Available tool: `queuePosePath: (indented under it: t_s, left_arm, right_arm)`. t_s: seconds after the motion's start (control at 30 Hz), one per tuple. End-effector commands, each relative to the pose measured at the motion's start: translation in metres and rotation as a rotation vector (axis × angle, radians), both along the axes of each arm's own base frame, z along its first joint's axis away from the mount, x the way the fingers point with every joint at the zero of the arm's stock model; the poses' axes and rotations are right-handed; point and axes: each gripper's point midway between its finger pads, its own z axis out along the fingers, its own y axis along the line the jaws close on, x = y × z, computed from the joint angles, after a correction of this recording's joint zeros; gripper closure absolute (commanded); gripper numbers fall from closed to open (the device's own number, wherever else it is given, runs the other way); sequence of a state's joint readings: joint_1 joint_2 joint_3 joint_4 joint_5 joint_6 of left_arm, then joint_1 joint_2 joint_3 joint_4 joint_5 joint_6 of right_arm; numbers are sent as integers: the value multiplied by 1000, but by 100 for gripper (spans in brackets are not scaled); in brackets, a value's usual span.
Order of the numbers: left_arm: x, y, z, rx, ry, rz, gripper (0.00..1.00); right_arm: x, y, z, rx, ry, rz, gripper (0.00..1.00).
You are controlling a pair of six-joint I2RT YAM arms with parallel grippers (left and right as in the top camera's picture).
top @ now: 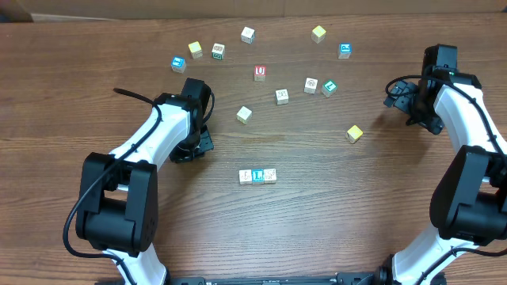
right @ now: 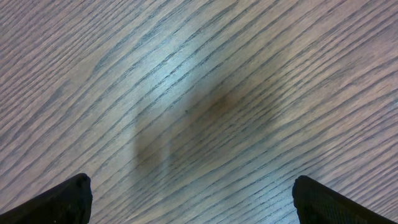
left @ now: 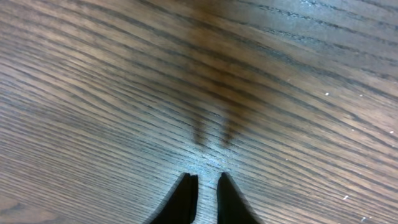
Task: Form a horizontal line
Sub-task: 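Raise the left gripper and move it toward the red-edged U block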
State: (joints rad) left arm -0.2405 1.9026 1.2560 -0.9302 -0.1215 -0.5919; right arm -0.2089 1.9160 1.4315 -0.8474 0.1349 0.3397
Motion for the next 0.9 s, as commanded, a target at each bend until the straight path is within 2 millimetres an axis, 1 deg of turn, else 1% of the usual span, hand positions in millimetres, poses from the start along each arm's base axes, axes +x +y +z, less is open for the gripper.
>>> queuePosePath:
  t_s: [0.0,0.17,0.5,0.73,0.87]
  left_arm:
    - [-1,3,-4,21,9,-10,96]
    - [3,2,-4,15,-9,-10,96]
    - [4,1,-3,11,-10,-16,96]
    - [5,-5,2,-21,1,-47,96]
    - [7,-15,8,-76,4,-47,93]
  right_arm:
    - [8,-2,16,-13,-45,0,0]
    - [8,-2,16,-13,-45,0,0]
    - [8,-2,16,-13,-46,0,0]
    - [8,-2,16,-13,-46,0,0]
    - [8,-2,16,-13,-46,0,0]
